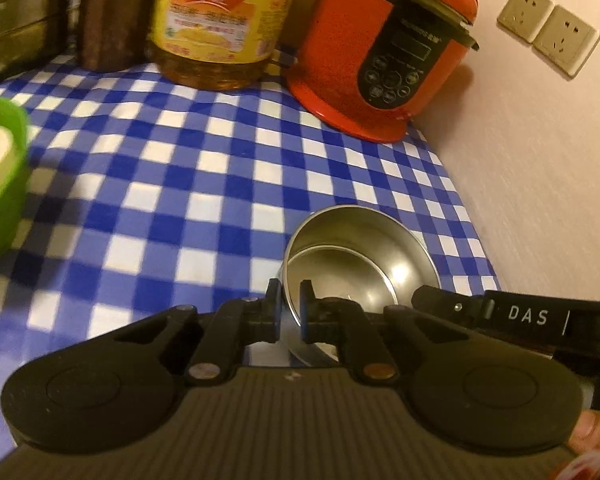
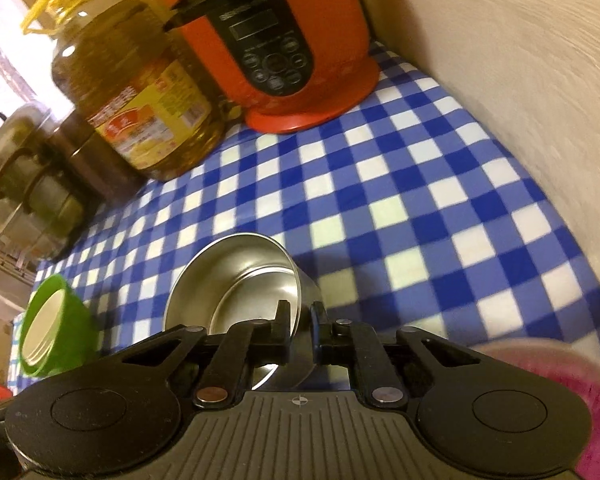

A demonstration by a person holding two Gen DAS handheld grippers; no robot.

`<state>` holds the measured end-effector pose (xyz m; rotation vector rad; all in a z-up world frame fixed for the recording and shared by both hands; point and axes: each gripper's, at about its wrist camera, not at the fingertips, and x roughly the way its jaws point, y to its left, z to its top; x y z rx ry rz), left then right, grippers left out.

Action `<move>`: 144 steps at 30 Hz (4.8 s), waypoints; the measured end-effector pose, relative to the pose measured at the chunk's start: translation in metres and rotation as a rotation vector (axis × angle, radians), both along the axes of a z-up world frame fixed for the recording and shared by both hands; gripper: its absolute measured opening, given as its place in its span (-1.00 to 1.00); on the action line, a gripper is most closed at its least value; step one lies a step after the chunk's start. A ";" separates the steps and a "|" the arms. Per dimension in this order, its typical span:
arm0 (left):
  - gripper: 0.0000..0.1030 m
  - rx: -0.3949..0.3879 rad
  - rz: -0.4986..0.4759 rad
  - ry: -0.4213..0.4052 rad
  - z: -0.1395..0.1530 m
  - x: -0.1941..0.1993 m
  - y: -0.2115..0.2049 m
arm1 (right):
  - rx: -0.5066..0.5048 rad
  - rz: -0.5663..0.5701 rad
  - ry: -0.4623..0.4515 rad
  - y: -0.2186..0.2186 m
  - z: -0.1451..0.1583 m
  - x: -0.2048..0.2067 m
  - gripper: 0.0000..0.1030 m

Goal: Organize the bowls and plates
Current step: 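Carry the steel bowl with the right gripper over the green bowl stack, then lower the steel bowl into the green bowl and open the right gripper, then close the right gripper on the green bowl rim while the left gripper grips the opposite rim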

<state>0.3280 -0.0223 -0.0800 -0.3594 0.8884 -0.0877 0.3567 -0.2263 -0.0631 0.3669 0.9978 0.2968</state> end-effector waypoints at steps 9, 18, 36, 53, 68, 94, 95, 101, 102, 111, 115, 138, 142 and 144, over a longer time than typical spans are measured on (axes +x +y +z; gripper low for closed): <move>-0.87 0.008 0.065 -0.027 0.030 -0.053 0.032 | 0.039 0.032 -0.012 0.031 0.029 -0.045 -0.81; -0.87 0.019 0.130 -0.045 0.062 -0.089 0.076 | 0.048 0.102 -0.049 0.076 0.059 -0.071 -0.81; -0.86 0.070 0.245 -0.064 0.097 -0.097 0.180 | 0.097 0.232 -0.070 0.188 0.086 -0.051 -0.82; -0.86 0.048 0.289 -0.017 0.094 -0.045 0.254 | 0.113 0.284 -0.069 0.261 0.087 0.003 -0.82; -0.85 0.037 0.258 0.116 0.069 -0.011 0.276 | 0.082 0.299 0.037 0.285 0.057 0.037 -0.83; -0.77 0.073 0.262 0.117 0.062 -0.010 0.273 | 0.083 0.318 0.050 0.281 0.039 0.038 -0.75; -0.74 0.074 0.263 0.107 0.063 -0.011 0.272 | 0.085 0.317 0.042 0.279 0.040 0.038 -0.74; -0.55 0.104 0.270 0.047 0.071 -0.019 0.270 | 0.079 0.293 -0.025 0.269 0.046 0.033 0.01; -0.54 0.108 0.274 0.041 0.072 -0.020 0.271 | 0.085 0.290 -0.023 0.267 0.045 0.033 0.02; -0.50 0.046 0.320 0.039 0.051 -0.029 0.289 | 0.166 0.271 0.053 0.250 0.016 0.036 0.02; -0.50 -0.002 0.339 0.035 0.038 -0.033 0.293 | 0.230 0.259 0.091 0.245 0.002 0.037 0.02; -0.44 -0.112 0.388 0.033 0.014 -0.022 0.302 | 0.357 0.208 0.132 0.238 -0.024 0.043 -0.07; -0.44 -0.123 0.394 0.030 0.012 -0.017 0.307 | 0.407 0.184 0.142 0.237 -0.029 0.051 -0.07; -0.44 -0.124 0.393 0.030 0.012 -0.013 0.309 | 0.408 0.177 0.149 0.238 -0.030 0.055 -0.07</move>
